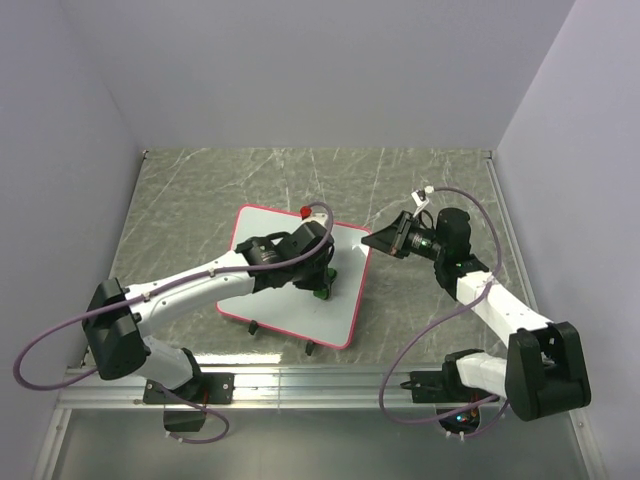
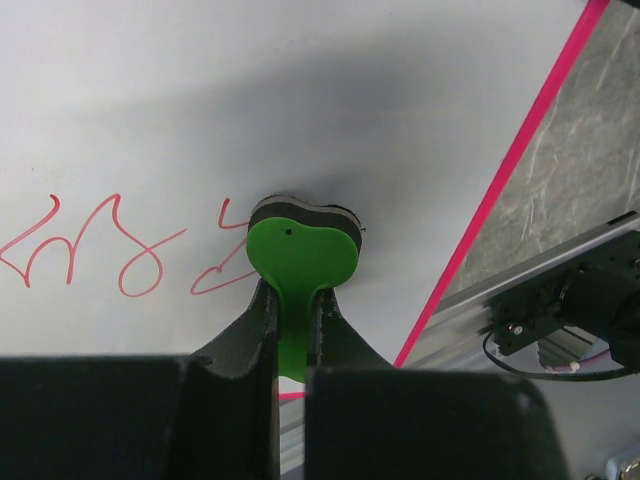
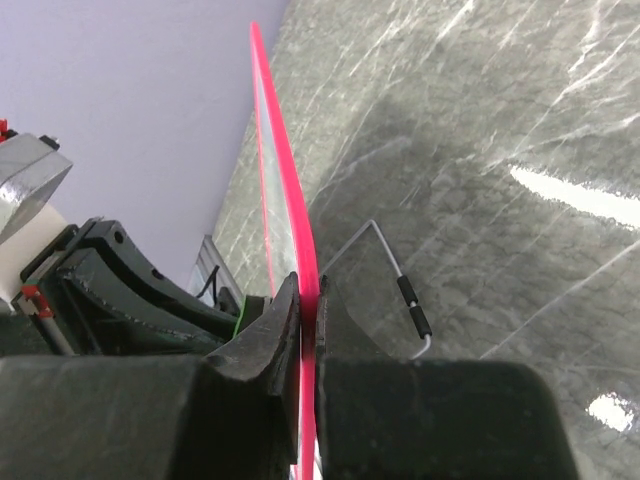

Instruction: Erase the whiteboard

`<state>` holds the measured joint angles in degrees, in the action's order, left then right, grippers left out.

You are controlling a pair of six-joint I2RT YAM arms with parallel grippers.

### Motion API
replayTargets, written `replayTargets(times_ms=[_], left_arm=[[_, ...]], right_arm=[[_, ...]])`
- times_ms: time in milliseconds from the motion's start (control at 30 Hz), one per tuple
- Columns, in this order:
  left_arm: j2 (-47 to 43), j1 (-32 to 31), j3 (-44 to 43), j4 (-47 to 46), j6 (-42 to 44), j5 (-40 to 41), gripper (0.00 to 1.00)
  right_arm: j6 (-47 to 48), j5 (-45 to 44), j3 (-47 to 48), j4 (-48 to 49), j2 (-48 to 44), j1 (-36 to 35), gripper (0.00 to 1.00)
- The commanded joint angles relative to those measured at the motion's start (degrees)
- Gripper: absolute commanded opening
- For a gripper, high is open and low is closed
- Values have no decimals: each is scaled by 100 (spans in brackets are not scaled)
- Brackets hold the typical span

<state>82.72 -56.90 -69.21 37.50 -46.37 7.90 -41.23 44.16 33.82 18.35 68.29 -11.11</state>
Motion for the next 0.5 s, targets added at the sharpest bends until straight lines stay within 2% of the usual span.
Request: replayTargets(times_ms=[0,233,367,467], left_arm=[[16,-66,56,-312,-153,265,0],[394,-75,391,-726,-13,18,0],[447,-49,435,-481,31,360,0],[150,161,697,-339,58,590,0]], right_arm=[[546,-593,-183,-481,-79,39,0],[493,-488,-245,-525,-150,39,0],[502,-531,-192,-578,-150,39,0],[502,-540,-166,-596,-123,30,0]])
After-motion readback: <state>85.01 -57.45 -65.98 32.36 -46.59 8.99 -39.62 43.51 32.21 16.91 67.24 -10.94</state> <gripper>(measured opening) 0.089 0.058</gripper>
